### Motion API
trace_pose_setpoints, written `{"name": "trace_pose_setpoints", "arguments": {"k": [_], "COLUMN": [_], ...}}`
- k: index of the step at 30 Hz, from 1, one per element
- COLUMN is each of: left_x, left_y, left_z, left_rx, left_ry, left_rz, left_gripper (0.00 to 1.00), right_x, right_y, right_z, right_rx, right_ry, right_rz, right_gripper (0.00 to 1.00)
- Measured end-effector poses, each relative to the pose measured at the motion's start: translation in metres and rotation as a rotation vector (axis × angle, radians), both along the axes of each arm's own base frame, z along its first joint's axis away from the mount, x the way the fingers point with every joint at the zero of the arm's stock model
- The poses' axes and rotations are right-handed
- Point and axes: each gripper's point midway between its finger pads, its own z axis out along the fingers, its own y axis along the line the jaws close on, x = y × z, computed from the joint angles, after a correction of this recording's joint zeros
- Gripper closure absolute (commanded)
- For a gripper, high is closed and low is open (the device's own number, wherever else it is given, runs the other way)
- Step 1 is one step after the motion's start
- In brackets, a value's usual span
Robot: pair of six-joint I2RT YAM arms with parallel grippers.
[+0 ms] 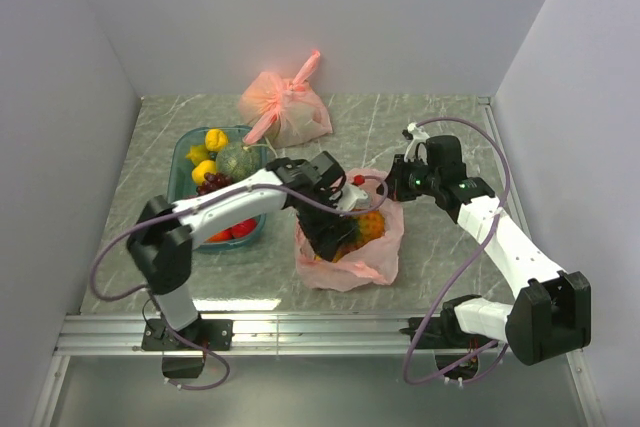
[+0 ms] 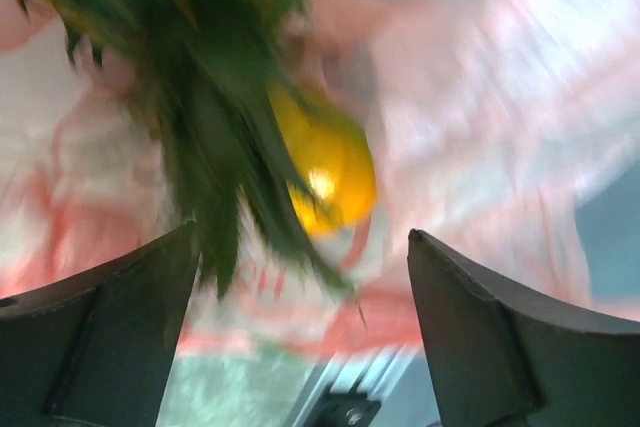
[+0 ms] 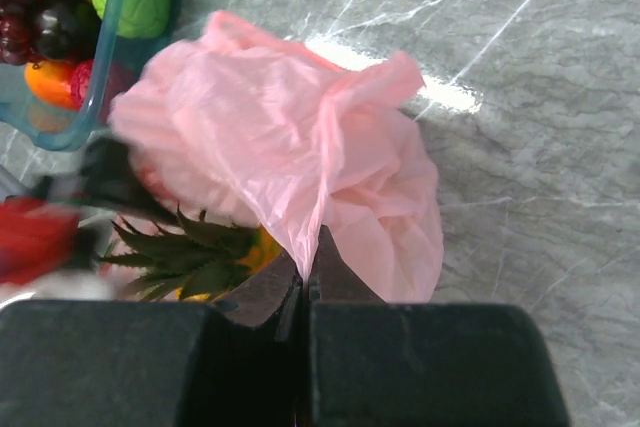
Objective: Place the fake fruits into the plastic bag and tie a complex knot
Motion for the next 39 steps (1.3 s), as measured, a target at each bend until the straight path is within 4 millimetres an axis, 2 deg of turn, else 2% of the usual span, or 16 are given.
{"name": "trace_pose_setpoints", "arguments": {"k": [6,8,10,12,14,18,20,21,23,27,30,33,37,39], "left_x": [-0.008,-0.004,0.011,0.041,0.080,0.156,0.177,0.179,0.177,0.159,0.144,0.129,0.127,0.127], "left_y": [0.030,0.035,0.041,0.057,0.085,0.158,0.199,0.214,0.246,0.285,0.297,0.294,0.287,0.283], "left_z": [0.049,0.068,0.088,0.108,0.125,0.143,0.135,0.128,0.111,0.082,0.061,0.042,0.027,0.019], "left_rx": [-0.080,-0.122,-0.182,-0.240,-0.261,-0.225,-0.172,-0.143,-0.068,0.055,0.117,0.141,0.127,0.116], "left_ry": [-0.176,-0.231,-0.279,-0.327,-0.371,-0.438,-0.433,-0.416,-0.368,-0.280,-0.223,-0.154,-0.099,-0.069], "left_rz": [-0.104,-0.094,-0.033,0.092,0.251,0.564,0.693,0.733,0.809,0.895,0.907,0.892,0.877,0.871], "left_gripper": [0.07,0.03,0.01,0.01,0.00,0.01,0.01,0.01,0.01,0.01,0.01,0.01,0.01,0.09], "right_x": [0.001,0.002,0.001,0.001,0.001,0.001,0.001,0.001,0.001,0.001,0.001,0.001,0.001,0.001], "right_y": [-0.002,-0.002,-0.002,-0.002,-0.002,-0.002,-0.002,-0.002,-0.002,-0.002,-0.001,-0.001,0.000,0.000], "right_z": [0.000,0.000,-0.001,-0.001,-0.001,-0.001,-0.002,-0.002,-0.002,-0.001,-0.002,-0.004,-0.007,-0.007], "right_rx": [-0.006,-0.006,-0.006,-0.006,-0.007,-0.010,-0.011,-0.011,-0.011,-0.011,-0.009,-0.008,-0.009,-0.009], "right_ry": [-0.002,-0.003,-0.002,-0.001,-0.001,-0.004,-0.005,-0.005,-0.006,-0.006,-0.004,0.005,0.016,0.016], "right_rz": [-0.010,-0.010,-0.009,-0.008,-0.006,-0.003,-0.002,-0.001,-0.001,0.000,0.002,0.006,0.008,0.008], "right_gripper": [1.00,1.00,1.00,1.00,1.00,1.00,1.00,1.00,1.00,1.00,1.00,1.00,1.00,1.00]}}
